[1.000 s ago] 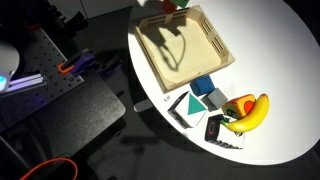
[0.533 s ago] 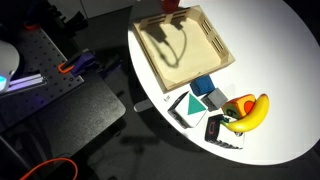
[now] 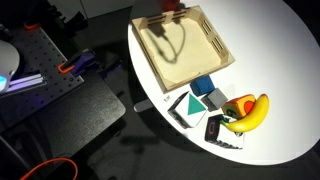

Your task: Remove the green block from the wooden tray and stack it on top of the light green block

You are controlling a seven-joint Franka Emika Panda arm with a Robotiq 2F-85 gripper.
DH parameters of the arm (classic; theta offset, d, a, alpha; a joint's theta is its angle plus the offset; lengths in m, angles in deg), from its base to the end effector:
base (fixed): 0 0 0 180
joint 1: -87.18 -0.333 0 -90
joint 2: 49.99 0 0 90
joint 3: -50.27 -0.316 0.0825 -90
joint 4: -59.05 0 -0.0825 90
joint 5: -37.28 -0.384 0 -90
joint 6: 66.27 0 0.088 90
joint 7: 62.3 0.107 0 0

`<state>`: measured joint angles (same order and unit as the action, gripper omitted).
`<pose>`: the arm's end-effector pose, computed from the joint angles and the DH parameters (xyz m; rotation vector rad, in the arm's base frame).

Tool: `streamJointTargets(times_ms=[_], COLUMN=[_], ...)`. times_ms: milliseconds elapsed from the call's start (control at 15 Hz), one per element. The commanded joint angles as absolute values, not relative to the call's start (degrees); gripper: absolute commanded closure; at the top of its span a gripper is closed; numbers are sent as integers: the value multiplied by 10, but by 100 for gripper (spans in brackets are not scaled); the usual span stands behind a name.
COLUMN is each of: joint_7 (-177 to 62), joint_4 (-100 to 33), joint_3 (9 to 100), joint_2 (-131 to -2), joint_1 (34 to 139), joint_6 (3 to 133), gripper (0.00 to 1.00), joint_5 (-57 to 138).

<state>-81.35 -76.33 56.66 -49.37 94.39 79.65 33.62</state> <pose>0.5022 -0.1224 0.3501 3.1110 0.0709 0.3100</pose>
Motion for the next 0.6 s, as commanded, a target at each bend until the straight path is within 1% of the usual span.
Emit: streamJointTargets(times_ms=[0,533], joint_7=[-839,-853], joint_4=[-726,-666], joint_3=[569,547], joint_2=[-510,-590], joint_1=[942,943], joint_6=[775,777], gripper=[68,68], joint_5=[313,295])
